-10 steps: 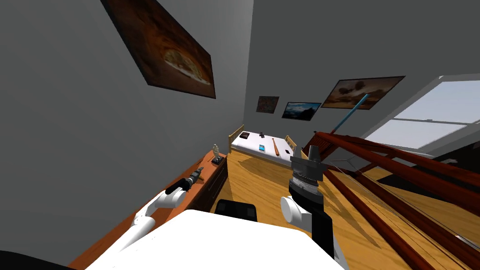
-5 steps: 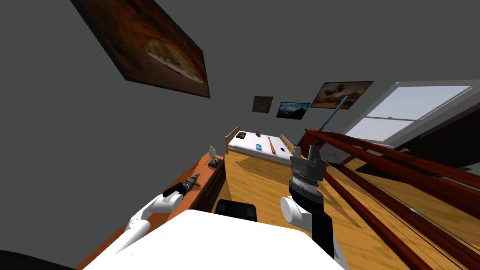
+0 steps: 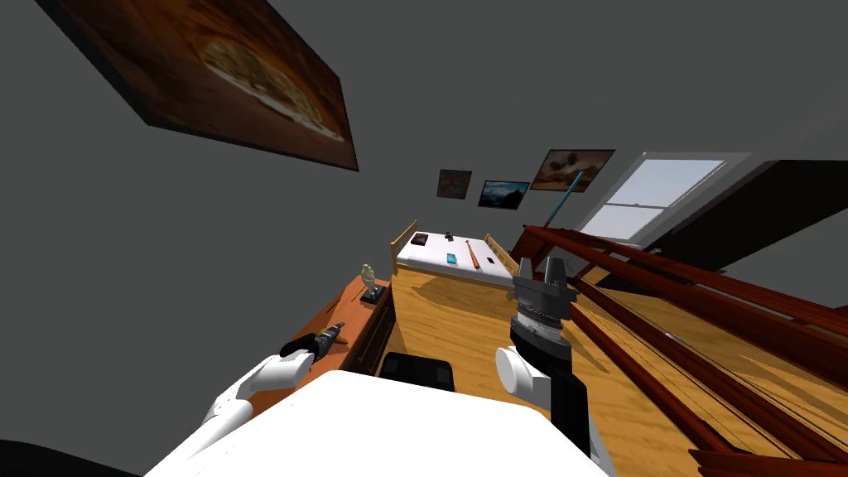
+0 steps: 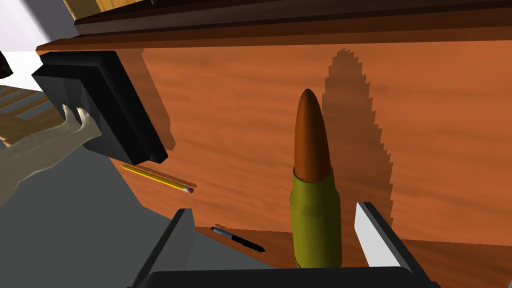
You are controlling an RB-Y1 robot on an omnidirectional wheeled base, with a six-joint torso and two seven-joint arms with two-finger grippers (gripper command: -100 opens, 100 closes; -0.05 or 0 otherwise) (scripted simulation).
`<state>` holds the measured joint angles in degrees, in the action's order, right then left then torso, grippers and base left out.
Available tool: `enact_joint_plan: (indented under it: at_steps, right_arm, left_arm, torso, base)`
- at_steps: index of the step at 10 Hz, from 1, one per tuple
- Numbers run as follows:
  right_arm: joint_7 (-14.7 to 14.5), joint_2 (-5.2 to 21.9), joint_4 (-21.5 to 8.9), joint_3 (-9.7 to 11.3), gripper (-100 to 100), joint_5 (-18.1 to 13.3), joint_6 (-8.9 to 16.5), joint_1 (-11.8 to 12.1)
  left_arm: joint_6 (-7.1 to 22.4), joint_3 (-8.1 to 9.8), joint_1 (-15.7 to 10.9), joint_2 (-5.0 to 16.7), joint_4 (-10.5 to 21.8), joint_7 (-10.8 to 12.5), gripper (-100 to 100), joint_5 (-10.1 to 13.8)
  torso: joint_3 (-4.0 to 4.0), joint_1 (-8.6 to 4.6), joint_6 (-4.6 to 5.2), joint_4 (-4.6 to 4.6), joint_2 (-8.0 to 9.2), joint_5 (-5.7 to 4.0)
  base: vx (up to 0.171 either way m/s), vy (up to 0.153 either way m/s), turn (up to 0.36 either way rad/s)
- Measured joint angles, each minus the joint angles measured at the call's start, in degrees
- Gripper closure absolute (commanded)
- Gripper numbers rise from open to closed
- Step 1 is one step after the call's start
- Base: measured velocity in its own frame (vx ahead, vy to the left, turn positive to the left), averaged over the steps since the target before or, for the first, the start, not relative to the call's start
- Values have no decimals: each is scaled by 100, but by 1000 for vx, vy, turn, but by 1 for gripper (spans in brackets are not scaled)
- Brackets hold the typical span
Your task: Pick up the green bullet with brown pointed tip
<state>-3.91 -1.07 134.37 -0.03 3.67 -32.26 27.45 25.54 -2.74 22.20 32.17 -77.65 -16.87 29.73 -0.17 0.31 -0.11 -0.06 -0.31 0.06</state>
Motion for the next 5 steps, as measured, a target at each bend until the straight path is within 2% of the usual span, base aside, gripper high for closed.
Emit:
enact_joint_plan:
  at_steps: [3, 4, 5]
  right_arm:
    - [0, 0, 0, 0, 0, 0, 0, 0]
    - [0, 0, 0, 0, 0, 0, 0, 0]
    - [0, 0, 0, 0, 0, 0, 0, 0]
  left_arm:
    - [324, -80, 1, 81, 339, 12, -100, 147]
    - [381, -146, -10, 160, 543, -29, -100, 295]
    - [468, -160, 10, 145, 601, -20, -100, 275]
  torso:
    - [2, 4, 0, 1, 4, 1]
    - [1, 2, 2, 1, 1, 1]
    - [-1, 0, -1, 0, -1, 1]
  base:
    - [46, 76, -195]
    - [55, 69, -143]
    - [22, 44, -100]
